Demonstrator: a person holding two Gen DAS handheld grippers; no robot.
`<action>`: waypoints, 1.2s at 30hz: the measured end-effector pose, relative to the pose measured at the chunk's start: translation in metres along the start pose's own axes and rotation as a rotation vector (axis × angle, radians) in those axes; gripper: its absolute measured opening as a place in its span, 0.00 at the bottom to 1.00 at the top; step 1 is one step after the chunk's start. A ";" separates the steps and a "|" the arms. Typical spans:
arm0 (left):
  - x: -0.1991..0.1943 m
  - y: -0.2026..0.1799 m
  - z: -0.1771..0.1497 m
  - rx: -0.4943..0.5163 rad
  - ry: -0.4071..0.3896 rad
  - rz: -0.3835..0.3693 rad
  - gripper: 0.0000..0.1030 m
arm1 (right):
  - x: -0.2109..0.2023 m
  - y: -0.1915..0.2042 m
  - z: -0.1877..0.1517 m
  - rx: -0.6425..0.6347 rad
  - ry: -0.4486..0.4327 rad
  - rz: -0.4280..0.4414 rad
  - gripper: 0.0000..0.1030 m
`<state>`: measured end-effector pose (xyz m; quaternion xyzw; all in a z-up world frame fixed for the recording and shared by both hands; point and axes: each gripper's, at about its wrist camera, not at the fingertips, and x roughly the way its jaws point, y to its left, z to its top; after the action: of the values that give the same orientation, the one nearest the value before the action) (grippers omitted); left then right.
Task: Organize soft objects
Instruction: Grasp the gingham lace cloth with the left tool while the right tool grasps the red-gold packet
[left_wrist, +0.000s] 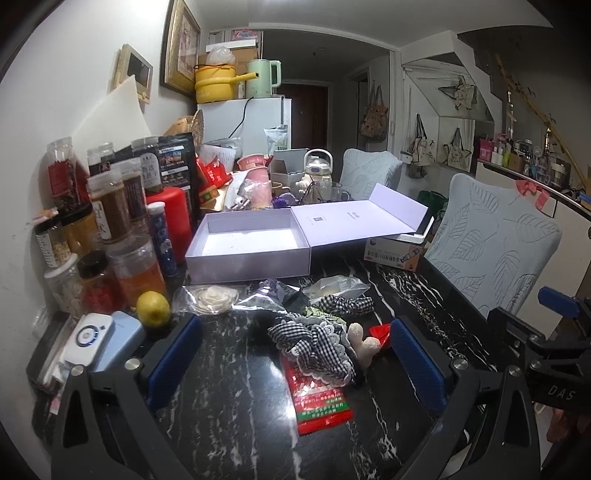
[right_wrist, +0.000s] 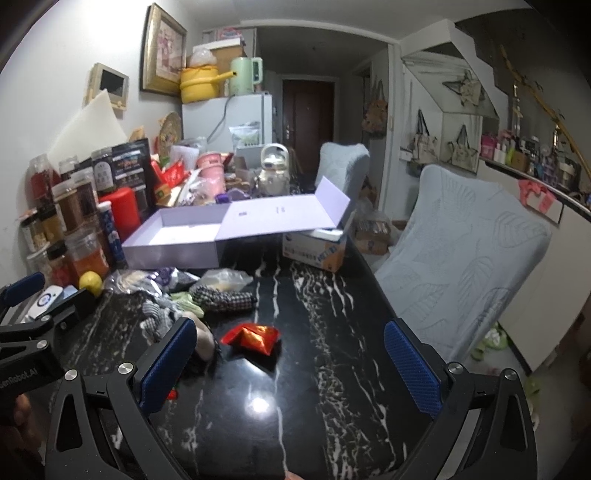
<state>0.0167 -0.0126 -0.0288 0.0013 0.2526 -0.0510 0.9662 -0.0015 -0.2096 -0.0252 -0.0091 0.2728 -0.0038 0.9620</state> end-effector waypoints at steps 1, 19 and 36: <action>0.008 -0.001 -0.002 0.004 0.011 0.006 1.00 | 0.004 -0.001 -0.001 0.001 0.011 -0.005 1.00; 0.121 0.006 -0.017 -0.133 0.202 -0.049 1.00 | 0.062 -0.020 -0.025 0.045 0.176 -0.033 1.00; 0.162 -0.006 -0.025 -0.080 0.289 -0.122 0.58 | 0.081 -0.022 -0.028 0.065 0.219 -0.005 1.00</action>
<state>0.1444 -0.0337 -0.1290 -0.0452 0.3904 -0.0986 0.9142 0.0530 -0.2330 -0.0907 0.0220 0.3758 -0.0160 0.9263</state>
